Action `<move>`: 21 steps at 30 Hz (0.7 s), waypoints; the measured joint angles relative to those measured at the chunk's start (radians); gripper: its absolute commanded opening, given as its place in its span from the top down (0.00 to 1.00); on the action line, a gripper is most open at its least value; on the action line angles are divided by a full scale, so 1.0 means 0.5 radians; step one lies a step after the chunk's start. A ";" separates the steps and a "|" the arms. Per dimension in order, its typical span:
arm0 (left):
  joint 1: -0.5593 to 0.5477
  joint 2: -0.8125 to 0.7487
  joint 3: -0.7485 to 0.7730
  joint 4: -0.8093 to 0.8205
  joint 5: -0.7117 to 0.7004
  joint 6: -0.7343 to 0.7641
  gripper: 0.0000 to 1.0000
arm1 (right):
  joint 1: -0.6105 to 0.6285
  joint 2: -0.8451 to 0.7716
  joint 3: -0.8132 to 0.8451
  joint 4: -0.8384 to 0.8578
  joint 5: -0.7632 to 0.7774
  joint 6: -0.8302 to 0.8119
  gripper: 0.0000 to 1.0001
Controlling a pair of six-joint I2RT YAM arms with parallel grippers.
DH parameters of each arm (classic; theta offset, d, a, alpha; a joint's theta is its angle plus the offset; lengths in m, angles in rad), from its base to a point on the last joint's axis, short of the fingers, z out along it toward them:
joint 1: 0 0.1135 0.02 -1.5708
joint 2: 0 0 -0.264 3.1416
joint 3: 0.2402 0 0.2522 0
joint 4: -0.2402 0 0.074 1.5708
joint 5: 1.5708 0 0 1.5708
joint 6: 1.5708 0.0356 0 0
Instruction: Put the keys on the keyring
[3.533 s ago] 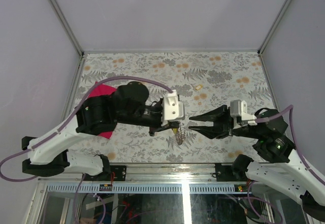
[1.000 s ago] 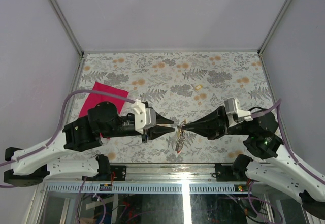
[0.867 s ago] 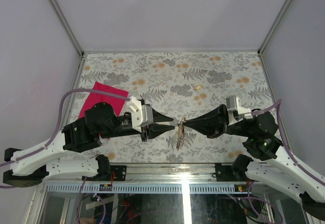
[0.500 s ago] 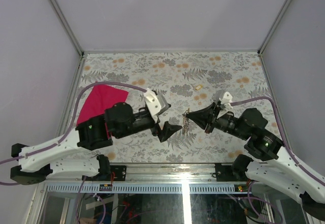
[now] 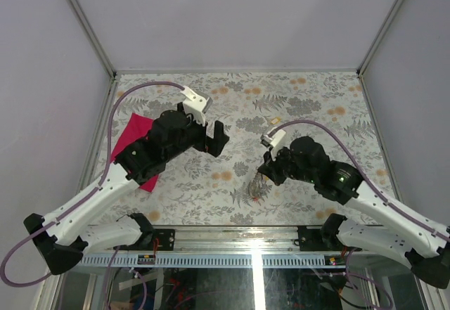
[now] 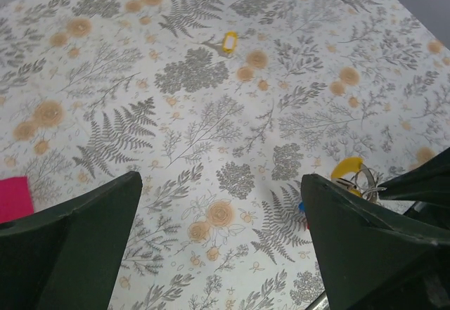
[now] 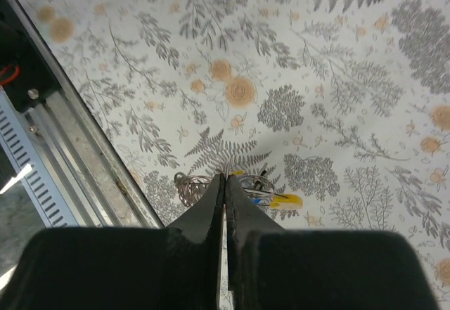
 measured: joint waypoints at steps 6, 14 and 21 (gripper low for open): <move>0.131 -0.044 -0.056 -0.065 -0.039 -0.089 0.00 | 0.000 0.288 0.005 -0.034 0.042 0.002 1.00; 0.158 -0.126 -0.142 -0.175 -0.134 -0.197 0.00 | 0.000 0.717 0.098 0.152 0.110 -0.002 1.00; 0.168 -0.241 -0.197 -0.257 -0.208 -0.248 0.00 | 0.000 1.175 0.280 0.352 0.139 -0.037 1.00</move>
